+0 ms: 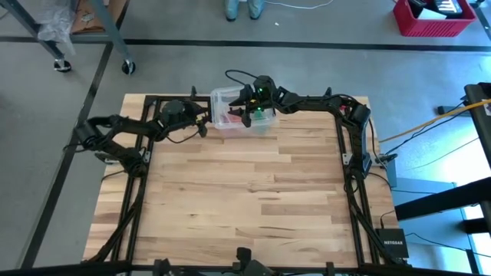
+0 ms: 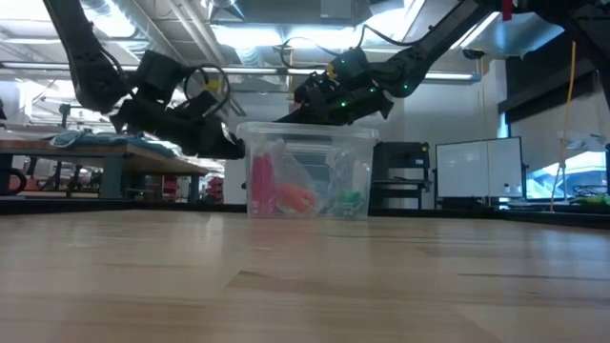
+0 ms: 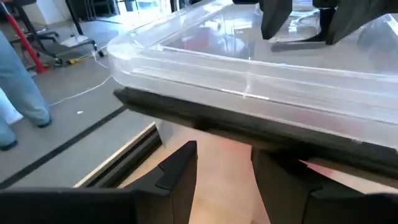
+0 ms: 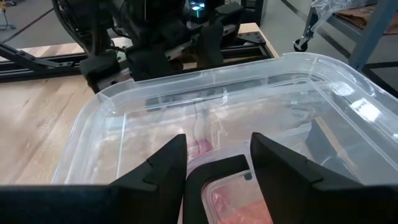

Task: Roll bandage
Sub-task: Close the transparent bin

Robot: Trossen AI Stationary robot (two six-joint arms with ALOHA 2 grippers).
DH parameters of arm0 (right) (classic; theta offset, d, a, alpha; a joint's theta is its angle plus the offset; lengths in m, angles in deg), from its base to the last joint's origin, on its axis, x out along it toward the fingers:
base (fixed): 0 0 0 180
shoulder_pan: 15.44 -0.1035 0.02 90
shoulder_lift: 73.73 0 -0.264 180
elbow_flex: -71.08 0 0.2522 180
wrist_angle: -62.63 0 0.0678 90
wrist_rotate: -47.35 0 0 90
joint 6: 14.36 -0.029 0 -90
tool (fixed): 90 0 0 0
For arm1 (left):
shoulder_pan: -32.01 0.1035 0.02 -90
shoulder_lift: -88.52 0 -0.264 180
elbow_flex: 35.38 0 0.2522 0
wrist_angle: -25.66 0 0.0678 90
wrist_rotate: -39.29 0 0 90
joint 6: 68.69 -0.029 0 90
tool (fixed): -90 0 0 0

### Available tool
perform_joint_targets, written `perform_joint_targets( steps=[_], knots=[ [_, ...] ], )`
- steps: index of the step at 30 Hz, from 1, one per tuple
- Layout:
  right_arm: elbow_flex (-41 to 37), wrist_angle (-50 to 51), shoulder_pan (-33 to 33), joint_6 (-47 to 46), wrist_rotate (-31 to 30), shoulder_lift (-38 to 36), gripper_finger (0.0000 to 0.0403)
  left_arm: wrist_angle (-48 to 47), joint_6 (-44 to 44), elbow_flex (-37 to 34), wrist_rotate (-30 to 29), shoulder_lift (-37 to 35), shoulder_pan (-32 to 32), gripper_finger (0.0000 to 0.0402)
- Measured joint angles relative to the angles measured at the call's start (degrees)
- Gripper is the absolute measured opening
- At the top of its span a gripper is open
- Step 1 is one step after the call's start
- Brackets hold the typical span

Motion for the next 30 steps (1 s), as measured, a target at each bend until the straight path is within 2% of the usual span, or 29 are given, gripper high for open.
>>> perform_joint_targets(
  steps=[9,18,30],
  knots=[
    [0.0,-0.1,0.0,0.5,0.4,0.0,0.0182,-4.6,-1.8,-0.2,-0.3,-5.8,-0.2,0.0145],
    [0.0,0.2,-0.1,1.1,0.5,0.0,0.0182,-5.8,-2.6,0.2,-0.3,-5.8,-1.3,0.0145],
    [0.0,0.6,0.1,1.5,-0.5,0.0,0.0182,-27.7,-4.2,10.9,-1.3,-6.2,-2.2,0.0145]
  ],
)
